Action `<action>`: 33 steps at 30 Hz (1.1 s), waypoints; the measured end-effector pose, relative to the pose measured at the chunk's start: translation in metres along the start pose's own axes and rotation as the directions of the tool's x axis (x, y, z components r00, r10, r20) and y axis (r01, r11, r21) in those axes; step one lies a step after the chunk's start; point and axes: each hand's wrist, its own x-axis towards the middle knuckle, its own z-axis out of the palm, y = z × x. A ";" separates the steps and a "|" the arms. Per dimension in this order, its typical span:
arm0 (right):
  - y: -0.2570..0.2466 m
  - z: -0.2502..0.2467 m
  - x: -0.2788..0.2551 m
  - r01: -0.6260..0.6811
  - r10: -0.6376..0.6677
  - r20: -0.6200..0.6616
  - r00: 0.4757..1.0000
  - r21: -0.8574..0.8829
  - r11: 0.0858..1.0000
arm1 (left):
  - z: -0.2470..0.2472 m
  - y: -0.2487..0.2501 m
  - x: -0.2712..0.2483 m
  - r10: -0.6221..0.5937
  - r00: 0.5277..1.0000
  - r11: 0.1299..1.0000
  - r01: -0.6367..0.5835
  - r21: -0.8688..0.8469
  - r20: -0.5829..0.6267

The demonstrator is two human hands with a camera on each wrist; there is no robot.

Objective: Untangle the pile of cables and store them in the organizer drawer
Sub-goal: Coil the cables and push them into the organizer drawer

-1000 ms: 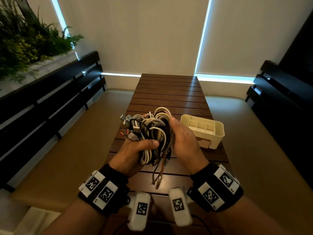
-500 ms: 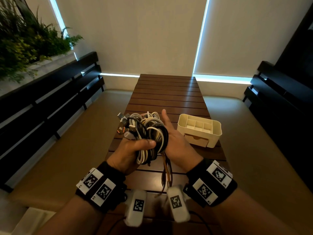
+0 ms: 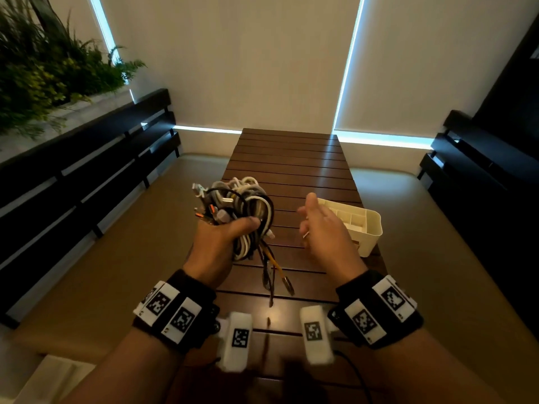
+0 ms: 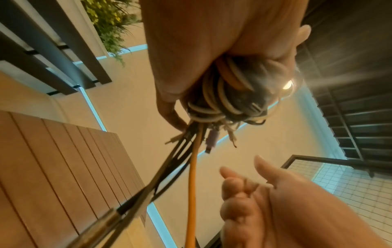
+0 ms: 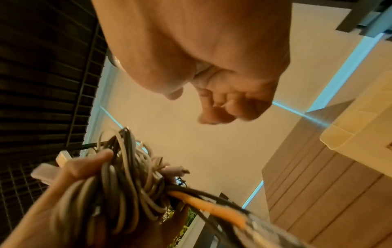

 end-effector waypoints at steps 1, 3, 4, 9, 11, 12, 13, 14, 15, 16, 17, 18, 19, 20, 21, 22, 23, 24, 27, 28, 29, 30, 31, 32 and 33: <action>0.001 -0.001 -0.004 -0.040 0.037 0.059 0.998 0.052 0.998 | -0.002 0.001 0.002 0.015 1.000 1.000 -0.015 -0.008 -0.024; 0.003 0.005 -0.014 -0.160 0.126 0.259 0.958 0.112 0.981 | 0.000 0.003 0.005 0.043 0.998 0.999 -0.044 -0.023 -0.048; 0.004 0.010 -0.019 -0.234 0.173 0.365 0.915 0.130 0.964 | 0.003 0.004 0.006 0.052 0.996 0.998 -0.055 -0.039 -0.066; 0.014 0.035 -0.024 -0.434 0.173 0.569 0.804 0.362 0.825 | 0.012 -0.004 -0.002 -0.017 0.998 0.995 0.011 -0.097 -0.067; 0.015 0.031 -0.023 -0.446 0.129 0.546 0.828 0.500 0.742 | 0.011 -0.006 -0.006 -0.072 0.996 0.986 0.064 -0.153 -0.047; 0.016 0.028 -0.021 -0.445 0.127 0.516 0.847 0.559 0.700 | 0.011 -0.006 -0.008 -0.093 0.995 0.979 0.085 -0.187 -0.035; 0.015 0.025 -0.019 -0.442 0.133 0.484 0.865 0.611 0.657 | 0.011 -0.007 -0.010 -0.106 0.994 0.971 0.097 -0.219 -0.029; 0.014 0.022 -0.017 -0.436 0.151 0.446 0.882 0.652 0.620 | 0.011 -0.006 -0.012 -0.110 0.994 0.963 0.101 -0.249 -0.020; 0.012 0.019 -0.015 -0.422 0.170 0.406 0.898 0.685 0.594 | 0.012 -0.005 -0.015 -0.112 0.994 0.956 0.106 -0.273 -0.006; 0.012 0.016 -0.013 -0.394 0.191 0.352 0.916 0.706 0.588 | 0.013 -0.004 -0.019 -0.115 0.993 0.949 0.118 -0.291 0.027; 0.010 0.013 -0.011 -0.363 0.205 0.301 0.931 0.715 0.598 | 0.014 -0.005 -0.024 -0.115 0.991 0.942 0.132 -0.307 0.071; 0.010 0.010 -0.011 -0.330 0.210 0.255 0.944 0.712 0.620 | 0.016 -0.005 -0.028 -0.116 0.987 0.936 0.147 -0.321 0.113; 0.010 0.008 -0.011 -0.300 0.206 0.218 0.954 0.699 0.649 | 0.017 -0.006 -0.032 -0.118 0.982 0.932 0.160 -0.324 0.146; 0.009 0.007 -0.011 -0.265 0.186 0.189 0.964 0.674 0.690 | 0.019 -0.007 -0.035 -0.123 0.978 0.932 0.173 -0.319 0.170; 0.008 0.007 -0.013 -0.229 0.160 0.166 0.973 0.636 0.736 | 0.020 -0.008 -0.037 -0.136 0.976 0.932 0.185 -0.313 0.172; 0.008 0.007 -0.014 -0.191 0.131 0.143 0.981 0.589 0.785 | 0.021 -0.009 -0.039 -0.150 0.975 0.928 0.197 -0.317 0.166; 0.006 0.007 -0.017 -0.153 0.101 0.124 0.987 0.549 0.821 | 0.022 -0.011 -0.040 -0.168 0.974 0.921 0.210 -0.328 0.152; 0.006 0.008 -0.018 -0.121 0.076 0.108 0.991 0.521 0.845 | 0.023 -0.011 -0.042 -0.188 0.972 0.913 0.226 -0.339 0.141; 0.004 0.006 -0.022 -0.061 0.003 0.115 0.993 0.502 0.863 | 0.022 -0.012 -0.044 -0.234 0.967 0.894 0.255 -0.368 0.103; 0.005 0.005 -0.023 -0.042 -0.022 0.123 0.992 0.492 0.870 | 0.022 -0.011 -0.044 -0.239 0.966 0.890 0.260 -0.374 0.100; 0.005 0.005 -0.023 -0.028 -0.044 0.138 0.989 0.476 0.879 | 0.022 -0.011 -0.044 -0.246 0.965 0.886 0.264 -0.382 0.095; 0.005 0.005 -0.023 -0.014 -0.065 0.156 0.986 0.459 0.888 | 0.022 -0.010 -0.044 -0.248 0.964 0.880 0.266 -0.393 0.097; 0.004 0.004 -0.024 -0.002 -0.080 0.174 0.982 0.431 0.902 | 0.022 -0.009 -0.043 -0.246 0.964 0.878 0.267 -0.398 0.104; 0.004 0.005 -0.024 -0.004 -0.086 0.203 0.975 0.406 0.914 | 0.022 -0.009 -0.043 -0.246 0.963 0.877 0.269 -0.399 0.107; 0.002 0.004 -0.025 -0.008 -0.084 0.223 0.971 0.384 0.923 | 0.022 -0.009 -0.042 -0.244 0.963 0.877 0.270 -0.398 0.114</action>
